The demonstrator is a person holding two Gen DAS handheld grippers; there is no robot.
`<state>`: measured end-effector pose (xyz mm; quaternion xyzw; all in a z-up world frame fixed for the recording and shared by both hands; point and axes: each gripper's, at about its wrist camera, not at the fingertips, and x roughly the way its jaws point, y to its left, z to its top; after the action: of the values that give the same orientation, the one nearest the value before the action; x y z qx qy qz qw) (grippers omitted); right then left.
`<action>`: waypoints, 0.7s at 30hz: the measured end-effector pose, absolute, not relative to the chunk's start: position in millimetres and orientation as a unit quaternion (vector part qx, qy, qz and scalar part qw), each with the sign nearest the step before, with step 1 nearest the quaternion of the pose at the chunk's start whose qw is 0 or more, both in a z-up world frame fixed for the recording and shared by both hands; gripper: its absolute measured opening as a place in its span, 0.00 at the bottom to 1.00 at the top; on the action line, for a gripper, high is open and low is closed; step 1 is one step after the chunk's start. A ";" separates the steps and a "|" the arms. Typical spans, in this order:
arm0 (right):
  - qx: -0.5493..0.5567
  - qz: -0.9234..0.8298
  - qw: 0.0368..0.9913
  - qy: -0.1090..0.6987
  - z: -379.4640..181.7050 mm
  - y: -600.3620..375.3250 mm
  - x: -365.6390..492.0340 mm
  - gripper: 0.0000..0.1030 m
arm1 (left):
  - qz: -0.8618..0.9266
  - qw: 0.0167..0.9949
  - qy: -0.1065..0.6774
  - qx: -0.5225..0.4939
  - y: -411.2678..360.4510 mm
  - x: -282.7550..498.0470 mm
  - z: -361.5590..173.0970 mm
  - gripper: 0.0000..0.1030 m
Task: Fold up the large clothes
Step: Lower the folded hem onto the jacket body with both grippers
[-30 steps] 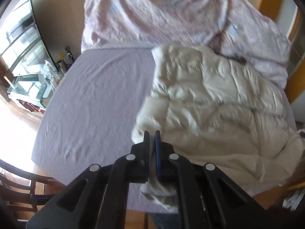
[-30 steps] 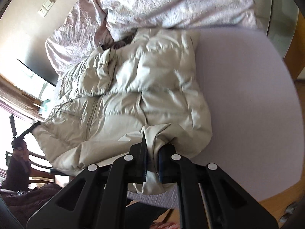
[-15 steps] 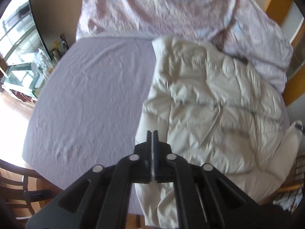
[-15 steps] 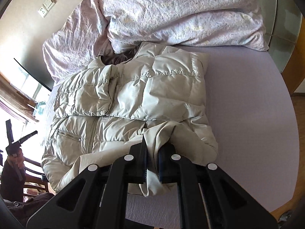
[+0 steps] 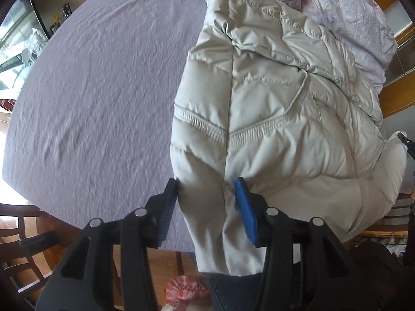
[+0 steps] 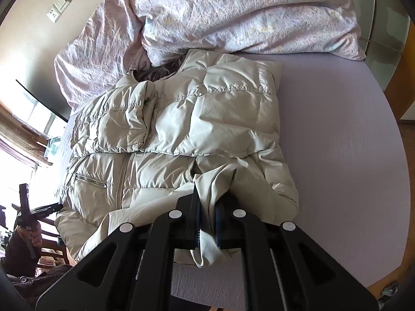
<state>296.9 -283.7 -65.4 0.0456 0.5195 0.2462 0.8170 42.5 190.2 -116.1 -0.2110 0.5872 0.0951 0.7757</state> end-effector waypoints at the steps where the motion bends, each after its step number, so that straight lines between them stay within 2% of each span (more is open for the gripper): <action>1: 0.046 0.246 0.817 0.520 -65.9 -283.8 296.6 0.08 | 0.093 0.775 0.588 -0.213 190.1 41.5 -117.3 0.47; 7: 0.053 0.242 0.815 0.524 -69.5 -286.2 295.4 0.08 | 0.073 0.764 0.597 -0.232 188.3 37.5 -126.9 0.49; 15: 0.058 0.242 0.814 0.525 -72.1 -288.8 295.3 0.08 | 0.053 0.750 0.605 -0.261 182.3 37.5 -140.0 0.48; 18: 0.059 0.242 0.814 0.525 -73.2 -289.3 295.3 0.08 | 0.050 0.750 0.602 -0.270 181.4 36.2 -140.2 0.40; 20: 0.060 0.242 0.814 0.525 -73.9 -289.5 295.4 0.08 | 0.052 0.753 0.596 -0.275 180.9 34.0 -138.0 0.23; 21: 0.061 0.243 0.814 0.524 -73.9 -289.7 295.5 0.08 | 0.053 0.755 0.592 -0.276 181.0 33.3 -136.1 0.19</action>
<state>295.5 -289.7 -73.9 0.0606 0.5244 0.2429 0.8139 33.3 181.0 -136.1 -0.2764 0.5920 0.0526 0.7552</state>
